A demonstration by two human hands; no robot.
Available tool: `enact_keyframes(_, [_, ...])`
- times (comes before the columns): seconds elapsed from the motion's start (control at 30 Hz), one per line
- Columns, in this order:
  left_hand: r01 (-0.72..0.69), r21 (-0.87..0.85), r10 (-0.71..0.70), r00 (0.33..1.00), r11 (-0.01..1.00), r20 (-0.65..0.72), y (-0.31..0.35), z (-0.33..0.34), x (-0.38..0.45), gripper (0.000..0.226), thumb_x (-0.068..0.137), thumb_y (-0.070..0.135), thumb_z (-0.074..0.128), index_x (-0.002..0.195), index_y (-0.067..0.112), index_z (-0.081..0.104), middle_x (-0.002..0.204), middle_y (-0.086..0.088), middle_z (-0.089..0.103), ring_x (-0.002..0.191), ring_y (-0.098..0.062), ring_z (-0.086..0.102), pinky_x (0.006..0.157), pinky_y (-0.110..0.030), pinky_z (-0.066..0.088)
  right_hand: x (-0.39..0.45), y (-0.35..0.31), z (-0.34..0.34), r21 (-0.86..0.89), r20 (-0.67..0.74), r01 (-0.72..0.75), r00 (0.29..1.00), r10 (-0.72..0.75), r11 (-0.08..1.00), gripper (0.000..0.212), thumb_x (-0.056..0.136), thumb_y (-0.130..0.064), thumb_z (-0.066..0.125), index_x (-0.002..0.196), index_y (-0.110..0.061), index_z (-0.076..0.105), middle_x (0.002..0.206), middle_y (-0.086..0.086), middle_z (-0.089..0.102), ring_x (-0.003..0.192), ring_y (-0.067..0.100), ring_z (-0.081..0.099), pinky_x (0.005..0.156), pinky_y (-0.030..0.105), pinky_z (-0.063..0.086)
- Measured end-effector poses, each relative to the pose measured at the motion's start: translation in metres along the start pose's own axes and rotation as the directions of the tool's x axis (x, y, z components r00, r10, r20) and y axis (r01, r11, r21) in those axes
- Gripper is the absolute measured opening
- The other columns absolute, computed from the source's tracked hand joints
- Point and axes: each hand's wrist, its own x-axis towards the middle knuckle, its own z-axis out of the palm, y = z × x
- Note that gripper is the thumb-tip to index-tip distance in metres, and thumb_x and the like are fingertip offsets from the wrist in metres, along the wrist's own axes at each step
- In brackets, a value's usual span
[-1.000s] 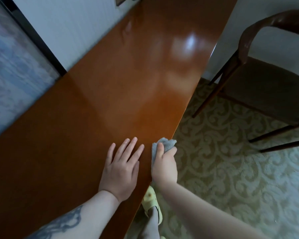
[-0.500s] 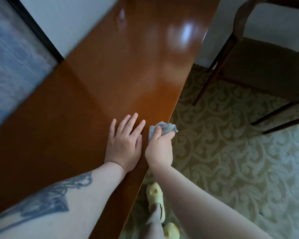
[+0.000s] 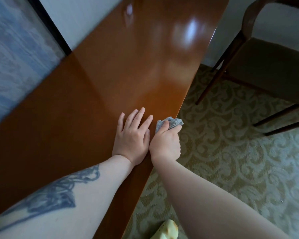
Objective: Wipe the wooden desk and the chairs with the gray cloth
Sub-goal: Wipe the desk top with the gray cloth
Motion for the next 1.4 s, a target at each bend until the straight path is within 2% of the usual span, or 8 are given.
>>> enact_keyframes(0.33, [0.092,-0.129,-0.101,0.993,0.987,-0.064,0.002,-0.008,-0.049,0.041,0.096,0.022,0.039,0.134,0.020,0.056,0.150,-0.003,0.040,0.140,-0.022,0.031,0.118,-0.046,0.013,-0.012,0.003,-0.012,0.066,0.037,0.073,0.996,-0.075,0.995,0.048,0.103,-0.044,0.023,0.140,-0.012,0.026,0.106,0.007,0.059,0.083,0.024,0.052,0.069,0.033,0.037])
enact_keyframes(0.43, [0.090,-0.105,-0.096,0.994,0.990,-0.052,-0.005,-0.015,-0.104,0.041,0.097,0.021,0.038,0.135,0.021,0.054,0.150,-0.002,0.040,0.141,-0.022,0.031,0.118,-0.046,0.014,-0.057,0.034,-0.006,-0.037,0.133,0.232,0.965,-0.225,0.972,0.044,0.101,-0.032,0.029,0.139,-0.010,0.029,0.124,0.014,0.050,0.094,0.027,0.051,0.075,0.033,0.035])
enact_keyframes(0.57, [0.098,-0.061,-0.098,0.995,0.993,0.010,-0.013,-0.025,-0.152,0.043,0.099,0.026,0.035,0.140,0.025,0.049,0.151,0.000,0.040,0.141,-0.020,0.030,0.118,-0.045,0.012,-0.109,0.069,-0.009,-0.221,0.272,0.354,0.917,-0.292,0.909,0.043,0.104,-0.030,0.027,0.143,-0.014,0.027,0.122,0.006,0.043,0.094,0.024,0.056,0.077,0.037,0.045])
enact_keyframes(0.67, [0.102,-0.028,-0.101,0.994,0.994,0.032,-0.014,-0.029,-0.174,0.045,0.099,0.029,0.029,0.141,0.026,0.047,0.149,0.000,0.042,0.140,-0.020,0.033,0.117,-0.046,0.016,-0.077,0.050,-0.013,-0.076,0.260,0.123,0.961,-0.099,0.990,0.059,0.101,-0.050,0.027,0.143,-0.008,0.028,0.130,0.017,0.049,0.115,0.036,0.053,0.093,0.043,0.041])
enact_keyframes(0.77, [0.116,-0.013,-0.116,0.993,0.993,0.039,-0.018,-0.031,-0.193,0.046,0.099,0.031,0.026,0.141,0.027,0.045,0.147,0.002,0.044,0.140,-0.019,0.035,0.117,-0.046,0.021,-0.068,0.034,-0.010,0.038,0.220,-0.047,0.975,0.037,0.998,0.060,0.100,-0.054,0.026,0.142,-0.011,0.028,0.132,0.015,0.052,0.116,0.034,0.052,0.089,0.042,0.038])
enact_keyframes(1.0, [0.050,-0.115,-0.035,0.991,0.992,0.130,-0.039,-0.037,-0.232,0.050,0.102,0.036,0.017,0.149,0.028,0.030,0.156,0.007,0.028,0.146,-0.011,0.015,0.119,-0.040,0.015,-0.200,0.113,0.005,0.128,0.245,0.144,0.954,-0.172,0.981,0.051,0.100,-0.046,0.033,0.131,-0.006,0.035,0.120,0.018,0.053,0.090,0.025,0.045,0.080,0.035,0.038])
enact_keyframes(1.17, [0.036,-0.101,-0.023,0.992,0.994,0.127,-0.040,-0.043,-0.256,0.052,0.101,0.038,0.012,0.151,0.027,0.025,0.157,0.009,0.023,0.147,-0.008,0.010,0.119,-0.034,0.010,-0.141,0.079,-0.006,0.100,0.370,-0.103,0.927,0.059,0.990,0.064,0.099,-0.055,0.029,0.145,-0.010,0.027,0.135,0.017,0.049,0.119,0.035,0.049,0.099,0.044,0.038])
enact_keyframes(1.4, [0.060,-0.191,-0.050,0.997,0.980,0.057,-0.042,-0.043,-0.271,0.048,0.101,0.029,0.022,0.144,0.021,0.042,0.150,0.004,0.039,0.143,-0.011,0.026,0.118,-0.034,0.019,-0.244,0.129,0.014,0.124,0.249,0.049,0.965,-0.079,0.991,0.039,0.102,-0.046,0.025,0.121,-0.015,0.038,0.111,0.010,0.063,0.087,0.025,0.060,0.067,0.033,0.040])
